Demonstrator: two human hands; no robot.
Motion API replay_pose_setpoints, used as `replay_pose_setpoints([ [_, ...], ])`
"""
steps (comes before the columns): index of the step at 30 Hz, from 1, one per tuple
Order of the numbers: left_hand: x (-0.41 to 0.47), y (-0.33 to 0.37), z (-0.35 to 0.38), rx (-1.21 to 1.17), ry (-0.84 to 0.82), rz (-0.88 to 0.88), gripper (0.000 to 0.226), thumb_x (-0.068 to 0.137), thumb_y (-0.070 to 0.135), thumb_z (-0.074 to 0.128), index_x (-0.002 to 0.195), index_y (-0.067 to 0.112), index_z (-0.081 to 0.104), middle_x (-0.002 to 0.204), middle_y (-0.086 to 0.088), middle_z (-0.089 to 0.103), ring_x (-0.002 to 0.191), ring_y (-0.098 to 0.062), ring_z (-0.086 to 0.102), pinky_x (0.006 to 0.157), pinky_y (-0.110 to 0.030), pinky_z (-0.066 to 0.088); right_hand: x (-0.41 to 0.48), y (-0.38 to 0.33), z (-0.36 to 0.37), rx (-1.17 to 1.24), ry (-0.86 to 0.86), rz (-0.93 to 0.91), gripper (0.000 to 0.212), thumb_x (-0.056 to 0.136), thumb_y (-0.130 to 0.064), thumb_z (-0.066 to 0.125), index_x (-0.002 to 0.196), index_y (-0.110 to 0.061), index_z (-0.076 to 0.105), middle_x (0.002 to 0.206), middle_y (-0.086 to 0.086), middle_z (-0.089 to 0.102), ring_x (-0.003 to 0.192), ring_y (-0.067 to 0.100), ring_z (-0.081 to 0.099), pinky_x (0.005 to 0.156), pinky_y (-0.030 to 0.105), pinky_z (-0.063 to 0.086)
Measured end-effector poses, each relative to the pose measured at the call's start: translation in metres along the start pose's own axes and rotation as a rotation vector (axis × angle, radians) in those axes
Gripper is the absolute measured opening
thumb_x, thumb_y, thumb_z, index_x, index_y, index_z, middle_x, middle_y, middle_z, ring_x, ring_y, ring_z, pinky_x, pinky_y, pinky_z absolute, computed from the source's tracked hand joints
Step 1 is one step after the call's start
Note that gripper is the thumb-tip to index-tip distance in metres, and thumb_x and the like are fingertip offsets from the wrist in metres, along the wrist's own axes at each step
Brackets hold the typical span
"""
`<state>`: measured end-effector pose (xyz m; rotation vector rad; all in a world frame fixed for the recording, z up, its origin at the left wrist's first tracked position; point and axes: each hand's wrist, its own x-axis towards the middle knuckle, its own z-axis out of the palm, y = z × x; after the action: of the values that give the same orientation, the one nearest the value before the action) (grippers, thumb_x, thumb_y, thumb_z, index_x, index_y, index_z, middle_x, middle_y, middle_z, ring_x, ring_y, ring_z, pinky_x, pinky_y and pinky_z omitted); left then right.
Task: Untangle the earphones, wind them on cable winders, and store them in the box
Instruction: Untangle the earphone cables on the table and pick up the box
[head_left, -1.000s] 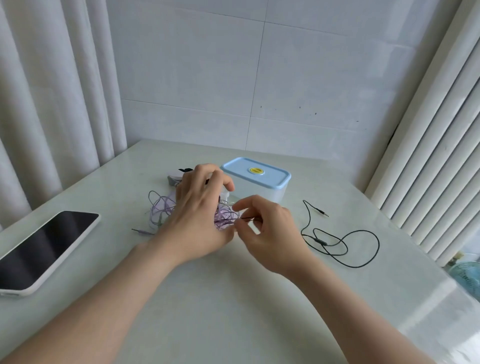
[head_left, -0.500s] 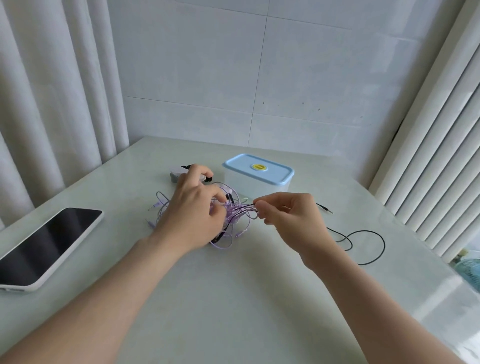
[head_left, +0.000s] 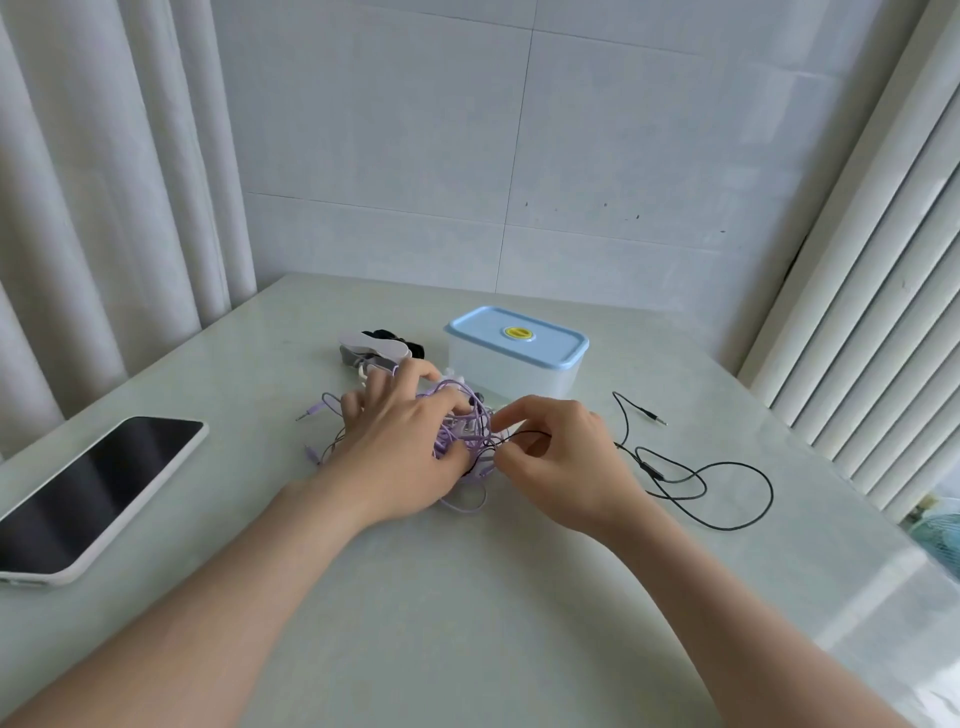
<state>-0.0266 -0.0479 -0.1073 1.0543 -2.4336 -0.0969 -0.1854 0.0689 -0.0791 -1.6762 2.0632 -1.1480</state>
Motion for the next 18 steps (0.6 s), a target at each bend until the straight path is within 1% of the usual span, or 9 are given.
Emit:
replay_pose_setpoints([
  [2, -0.0002, -0.0003, 0.0008, -0.013, 0.017, -0.001, 0.037, 0.083, 0.056, 0.051, 0.117, 0.044, 0.058, 0.138, 0.012, 0.034, 0.125, -0.023, 0.035, 0.09, -0.038, 0.024, 0.001, 0.0008, -0.0001, -0.034, 0.014, 0.001, 0.016, 0.083, -0.016, 0.062, 0.083, -0.024, 0.077, 0.062, -0.011, 0.07, 0.061, 0.004, 0.06, 0.058, 0.013, 0.043],
  [3, -0.0003, 0.0004, 0.0008, -0.016, 0.02, -0.007, 0.037, 0.082, 0.057, 0.05, 0.115, 0.043, 0.058, 0.136, 0.013, 0.035, 0.124, -0.022, 0.035, 0.089, -0.037, 0.023, 0.0016, 0.0013, -0.0002, -0.044, 0.011, 0.013, 0.016, 0.085, -0.018, 0.061, 0.077, -0.019, 0.075, 0.06, -0.011, 0.067, 0.059, 0.005, 0.058, 0.057, 0.014, 0.042],
  [4, -0.0003, 0.0018, 0.0003, -0.025, 0.018, -0.021, 0.038, 0.08, 0.059, 0.048, 0.113, 0.042, 0.058, 0.135, 0.013, 0.035, 0.124, -0.021, 0.035, 0.089, -0.036, 0.022, 0.0025, 0.002, -0.0001, -0.052, -0.001, 0.027, 0.022, 0.087, -0.021, 0.059, 0.073, -0.012, 0.071, 0.058, -0.004, 0.063, 0.055, 0.008, 0.051, 0.055, 0.02, 0.04],
  [6, 0.0005, 0.0048, -0.001, -0.081, 0.008, -0.069, 0.037, 0.079, 0.059, 0.042, 0.109, 0.042, 0.057, 0.132, 0.015, 0.036, 0.124, -0.019, 0.033, 0.091, -0.035, 0.021, 0.0045, 0.0032, 0.0008, -0.069, -0.02, 0.048, 0.036, 0.094, -0.027, 0.051, 0.075, 0.001, 0.065, 0.066, 0.015, 0.059, 0.057, 0.013, 0.035, 0.055, 0.031, 0.035],
  [7, 0.001, 0.0058, -0.0011, -0.116, 0.008, -0.089, 0.035, 0.08, 0.058, 0.041, 0.106, 0.042, 0.057, 0.13, 0.015, 0.037, 0.124, -0.018, 0.034, 0.092, -0.035, 0.021, 0.0052, 0.0041, 0.0017, -0.078, -0.009, 0.047, 0.04, 0.097, -0.029, 0.05, 0.075, 0.001, 0.064, 0.065, 0.016, 0.057, 0.058, 0.013, 0.032, 0.054, 0.032, 0.034],
  [9, 0.0017, 0.0068, -0.0007, -0.172, 0.036, -0.092, 0.026, 0.085, 0.057, 0.044, 0.1, 0.042, 0.058, 0.127, 0.017, 0.041, 0.123, -0.018, 0.036, 0.092, -0.035, 0.024, 0.0056, 0.0063, 0.005, -0.066, 0.035, 0.017, 0.044, 0.101, -0.033, 0.056, 0.069, -0.005, 0.065, 0.052, 0.003, 0.049, 0.053, 0.012, 0.031, 0.053, 0.026, 0.034],
  [12, 0.0026, 0.0079, 0.0004, -0.244, 0.095, -0.07, 0.014, 0.091, 0.052, 0.055, 0.094, 0.039, 0.059, 0.123, 0.016, 0.046, 0.12, -0.02, 0.042, 0.096, -0.037, 0.03, 0.0061, 0.0064, 0.0087, 0.056, 0.045, 0.018, 0.027, 0.099, -0.036, 0.068, 0.077, -0.024, 0.079, 0.054, -0.017, 0.06, 0.047, 0.007, 0.044, 0.05, 0.013, 0.034],
  [14, 0.0028, 0.0086, 0.0006, -0.253, 0.118, -0.049, 0.023, 0.089, 0.054, 0.05, 0.097, 0.037, 0.062, 0.123, 0.015, 0.048, 0.117, -0.02, 0.045, 0.096, -0.038, 0.033, 0.0057, 0.0041, 0.009, 0.169, 0.025, 0.029, 0.019, 0.098, -0.029, 0.069, 0.084, -0.024, 0.081, 0.056, -0.018, 0.061, 0.048, 0.004, 0.045, 0.05, 0.011, 0.034],
  [18, 0.0024, 0.0061, -0.0026, -0.2, 0.139, 0.023, 0.043, 0.092, 0.07, 0.036, 0.104, 0.04, 0.066, 0.127, 0.016, 0.047, 0.113, -0.021, 0.044, 0.093, -0.044, 0.036, 0.0039, -0.0012, 0.0074, 0.286, 0.053, 0.066, 0.018, 0.096, -0.018, 0.067, 0.082, -0.017, 0.078, 0.057, -0.015, 0.062, 0.047, 0.003, 0.046, 0.047, 0.012, 0.034],
])
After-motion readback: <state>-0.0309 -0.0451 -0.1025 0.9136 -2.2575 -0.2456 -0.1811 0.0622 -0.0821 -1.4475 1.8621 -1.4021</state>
